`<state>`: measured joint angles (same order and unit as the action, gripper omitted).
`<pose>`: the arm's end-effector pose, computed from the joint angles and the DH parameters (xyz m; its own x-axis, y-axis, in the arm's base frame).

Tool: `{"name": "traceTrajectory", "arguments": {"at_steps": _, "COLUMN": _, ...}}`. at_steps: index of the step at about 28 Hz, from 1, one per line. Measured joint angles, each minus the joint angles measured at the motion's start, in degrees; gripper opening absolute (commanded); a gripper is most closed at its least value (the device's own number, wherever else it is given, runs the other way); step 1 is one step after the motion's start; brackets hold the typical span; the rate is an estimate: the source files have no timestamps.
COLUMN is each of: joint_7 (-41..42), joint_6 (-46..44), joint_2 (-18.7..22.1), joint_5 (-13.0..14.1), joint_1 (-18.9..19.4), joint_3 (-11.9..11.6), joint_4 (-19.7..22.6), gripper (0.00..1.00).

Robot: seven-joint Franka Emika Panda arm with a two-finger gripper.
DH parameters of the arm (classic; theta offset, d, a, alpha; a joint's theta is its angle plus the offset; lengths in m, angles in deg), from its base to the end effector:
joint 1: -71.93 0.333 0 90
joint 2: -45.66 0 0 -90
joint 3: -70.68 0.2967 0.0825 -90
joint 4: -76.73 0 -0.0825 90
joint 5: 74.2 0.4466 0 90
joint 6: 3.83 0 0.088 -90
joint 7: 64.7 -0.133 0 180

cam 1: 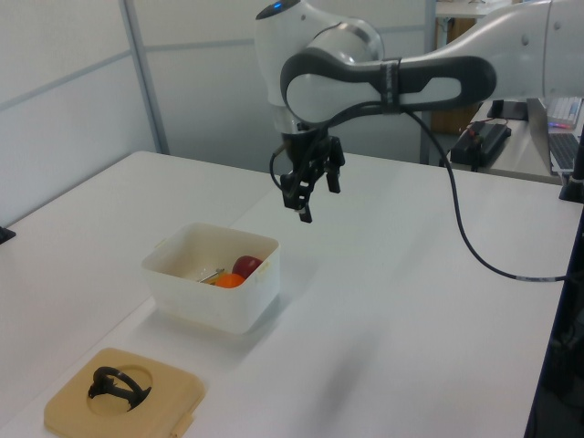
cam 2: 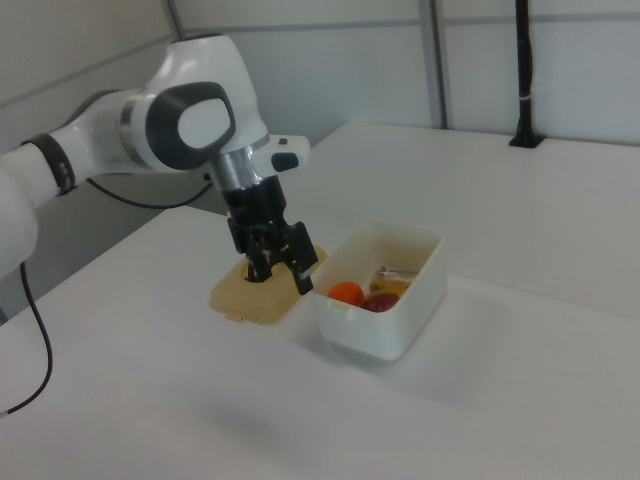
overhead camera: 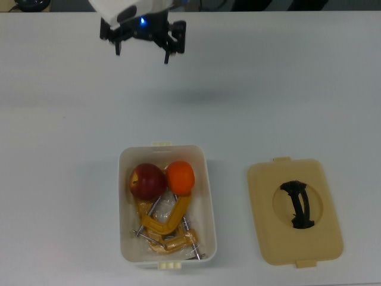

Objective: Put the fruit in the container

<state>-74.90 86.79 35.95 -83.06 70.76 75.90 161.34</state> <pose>0.6621 0.0227 0.5235 0.9938 -0.1041 -0.0384 -0.0974 -0.9842 0.1475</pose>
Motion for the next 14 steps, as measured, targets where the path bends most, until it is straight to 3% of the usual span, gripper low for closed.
{"name": "traceTrajectory", "arguments": {"at_steps": 10, "joint_7": 0.05, "joint_6": -2.34, "joint_2": 5.63, "joint_5": 1.05, "joint_1": -0.11, "joint_3": 0.00, "joint_4": 2.24, "gripper": 1.00}}
{"name": "traceTrajectory", "arguments": {"at_steps": 14, "joint_7": 1.03, "joint_6": -2.66, "joint_2": 7.09, "joint_5": 3.67, "joint_1": -1.21, "joint_3": -0.01, "joint_4": 2.87, "gripper": 1.00}}
